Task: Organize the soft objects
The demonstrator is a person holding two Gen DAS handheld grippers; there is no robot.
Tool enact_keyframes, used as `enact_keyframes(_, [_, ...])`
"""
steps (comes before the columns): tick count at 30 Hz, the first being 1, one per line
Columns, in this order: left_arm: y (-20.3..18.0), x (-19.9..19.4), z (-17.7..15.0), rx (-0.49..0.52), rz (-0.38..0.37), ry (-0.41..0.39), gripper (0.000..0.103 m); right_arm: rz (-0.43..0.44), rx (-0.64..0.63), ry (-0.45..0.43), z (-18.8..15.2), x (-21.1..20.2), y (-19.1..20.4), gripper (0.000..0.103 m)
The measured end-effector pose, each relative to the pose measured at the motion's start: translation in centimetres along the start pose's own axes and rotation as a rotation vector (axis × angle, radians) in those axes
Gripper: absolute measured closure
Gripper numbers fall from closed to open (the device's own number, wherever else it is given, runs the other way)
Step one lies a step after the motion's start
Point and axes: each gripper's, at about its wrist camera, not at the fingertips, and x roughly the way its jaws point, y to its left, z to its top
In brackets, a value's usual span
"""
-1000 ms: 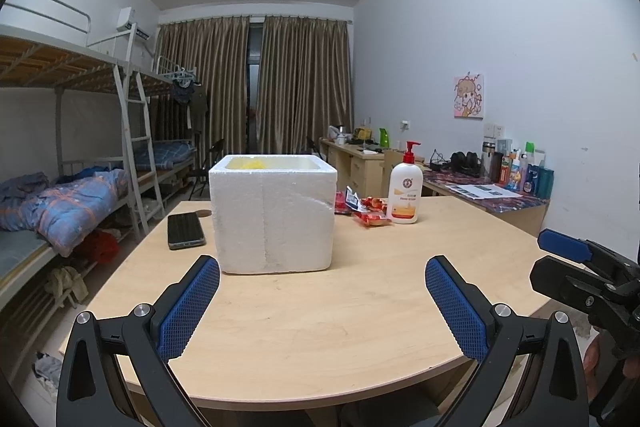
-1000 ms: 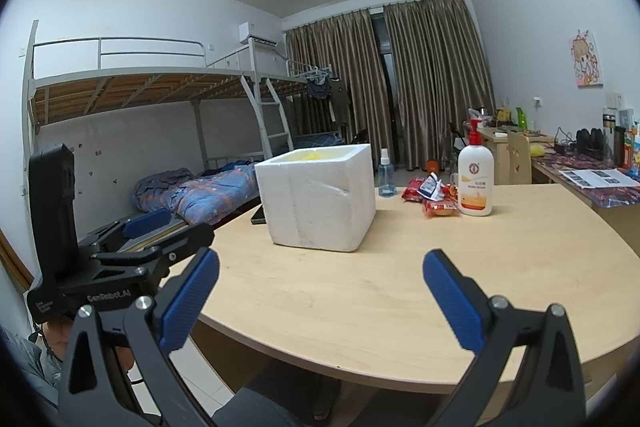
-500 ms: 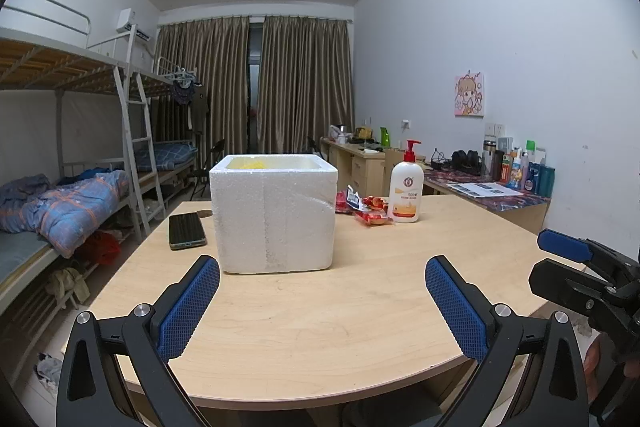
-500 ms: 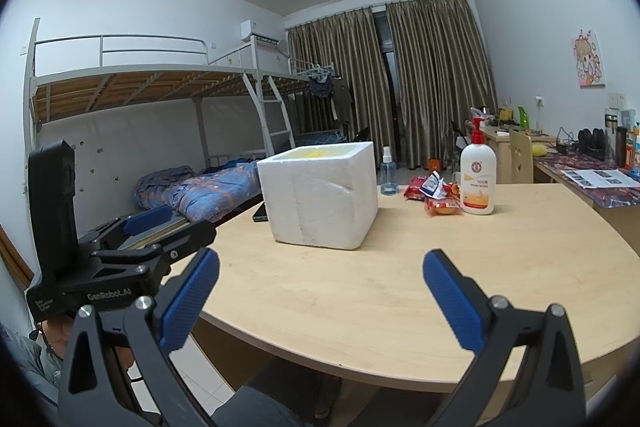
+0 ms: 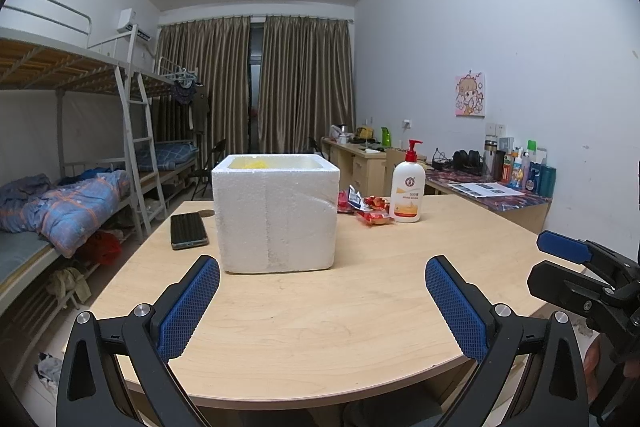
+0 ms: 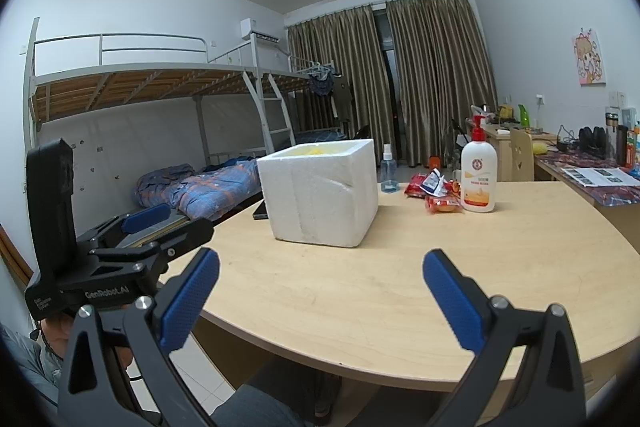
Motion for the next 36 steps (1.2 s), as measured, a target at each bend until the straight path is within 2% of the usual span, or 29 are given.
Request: enact_keyframes(36, [-0.30, 0.19, -0.01, 0.007, 0.002, 0.007, 0.000, 0.005, 0.008, 0.006, -0.14, 0.17, -0.25, 0.000])
